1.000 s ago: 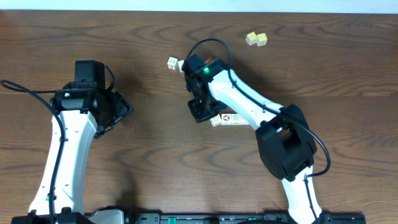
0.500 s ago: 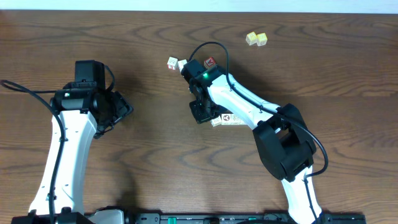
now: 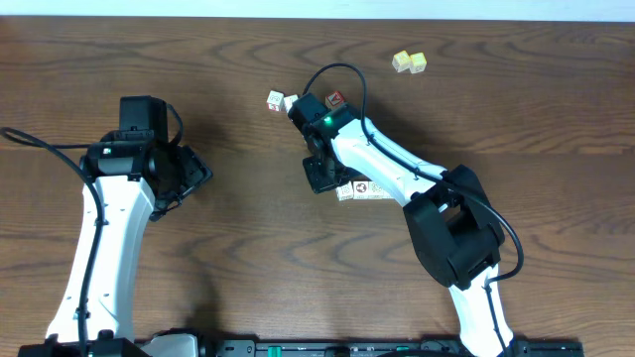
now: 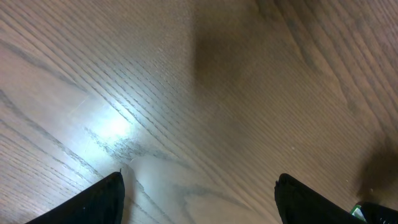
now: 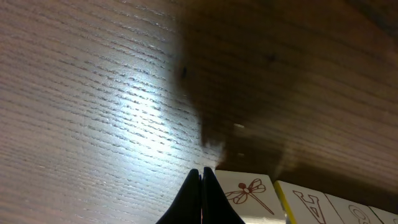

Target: Lift 5 blocks

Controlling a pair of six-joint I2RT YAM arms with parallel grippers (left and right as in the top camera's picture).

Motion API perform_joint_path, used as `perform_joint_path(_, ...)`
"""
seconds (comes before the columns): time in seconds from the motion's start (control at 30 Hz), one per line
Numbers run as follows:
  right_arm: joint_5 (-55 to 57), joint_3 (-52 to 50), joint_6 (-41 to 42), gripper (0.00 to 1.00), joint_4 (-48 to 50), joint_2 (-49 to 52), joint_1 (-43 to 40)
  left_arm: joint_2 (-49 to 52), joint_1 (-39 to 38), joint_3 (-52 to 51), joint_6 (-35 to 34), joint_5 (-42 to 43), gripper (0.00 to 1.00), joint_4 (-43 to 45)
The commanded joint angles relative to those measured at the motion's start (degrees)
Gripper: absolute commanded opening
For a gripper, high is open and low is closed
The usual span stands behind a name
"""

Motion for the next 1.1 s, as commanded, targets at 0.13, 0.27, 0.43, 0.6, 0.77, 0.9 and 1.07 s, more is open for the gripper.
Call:
perform_joint_path(0.13, 2.8, -0.3, 1.5, 0.01, 0.1, 0.3, 0.2, -0.6, 0.2, 1.0, 0.3, -0.3, 0.78, -0.2)
perform_joint_path(0.27, 3.2, -0.3, 1.7, 0.01, 0.1, 0.3, 0.0, -0.6, 0.2, 1.0, 0.3, -0.3, 0.78, -0.2)
perform_joint_path(0.43, 3.2, -0.3, 1.7, 0.01, -0.3, 0.3, -0.3, -0.6, 0.2, 1.0, 0.3, -0.3, 0.78, -0.2)
perform_joint_path(0.6, 3.2, -0.3, 1.6, 0.01, -0.3, 0.3, -0.3, -0.6, 0.2, 1.0, 0.3, -0.3, 0.78, -0.2)
perform_joint_path(0.77, 3.2, -0.3, 1.7, 0.01, -0.3, 0.3, -0.3, -0.6, 0.2, 1.0, 0.3, -0.3, 0.78, -0.2)
perform_joint_path(0.9, 3.2, -0.3, 1.7, 0.01, -0.3, 0.3, -0.3, -0.6, 0.2, 1.0, 0.3, -0.3, 0.78, -0.2)
perform_joint_path(1.07, 3.2, 0.0, 1.7, 0.01, -0.3, 0.2, -0.3, -0.6, 0.2, 1.0, 0.3, -0.3, 0.78, -0.2)
